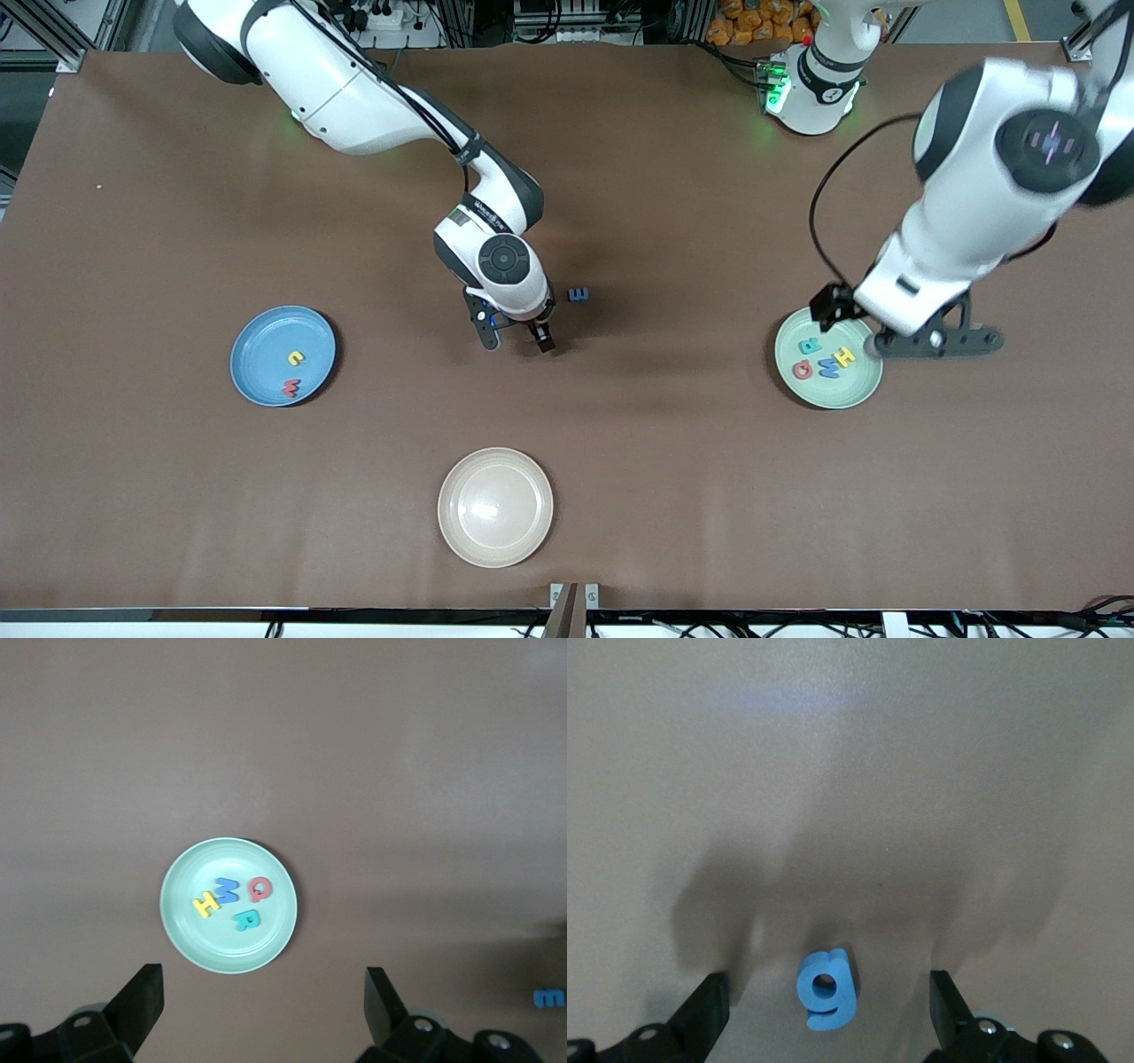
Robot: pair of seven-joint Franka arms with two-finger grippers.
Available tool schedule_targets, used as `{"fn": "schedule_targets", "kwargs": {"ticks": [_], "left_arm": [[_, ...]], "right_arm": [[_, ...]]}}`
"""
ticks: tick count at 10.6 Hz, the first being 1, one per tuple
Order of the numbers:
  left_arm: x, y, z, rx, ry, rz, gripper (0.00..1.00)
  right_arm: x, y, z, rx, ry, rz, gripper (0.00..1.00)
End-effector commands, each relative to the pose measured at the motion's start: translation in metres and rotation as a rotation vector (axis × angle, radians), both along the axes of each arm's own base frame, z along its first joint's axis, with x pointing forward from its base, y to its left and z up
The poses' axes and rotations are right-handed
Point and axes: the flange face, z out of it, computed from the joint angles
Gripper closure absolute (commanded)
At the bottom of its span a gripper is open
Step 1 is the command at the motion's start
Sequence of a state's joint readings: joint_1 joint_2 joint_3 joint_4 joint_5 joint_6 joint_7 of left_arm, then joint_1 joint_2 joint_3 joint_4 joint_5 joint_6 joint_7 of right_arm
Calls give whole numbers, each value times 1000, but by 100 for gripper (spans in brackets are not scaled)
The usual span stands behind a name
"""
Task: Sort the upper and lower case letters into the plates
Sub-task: 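Grasp the blue g with the right gripper while the left gripper withdraws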
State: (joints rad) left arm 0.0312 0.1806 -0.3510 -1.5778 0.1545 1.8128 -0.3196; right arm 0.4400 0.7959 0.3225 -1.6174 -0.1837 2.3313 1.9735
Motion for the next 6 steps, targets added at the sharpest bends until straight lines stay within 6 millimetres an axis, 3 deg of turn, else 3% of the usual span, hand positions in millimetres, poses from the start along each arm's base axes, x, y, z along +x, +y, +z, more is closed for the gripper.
{"fn": "schedule_targets", "kwargs": {"ticks": [1, 4, 6], "left_arm": [[-11, 26, 31, 10, -39, -24, 0], [-16, 49, 54, -4, -71, 7, 0], [-19, 54, 62, -8, -84, 20, 0]], "right_arm": [[-2, 5, -3, -5, -19, -9, 0], [-5, 7, -4, -6, -17, -4, 0], [-7, 9, -5, -7, -16, 1, 9]]}}
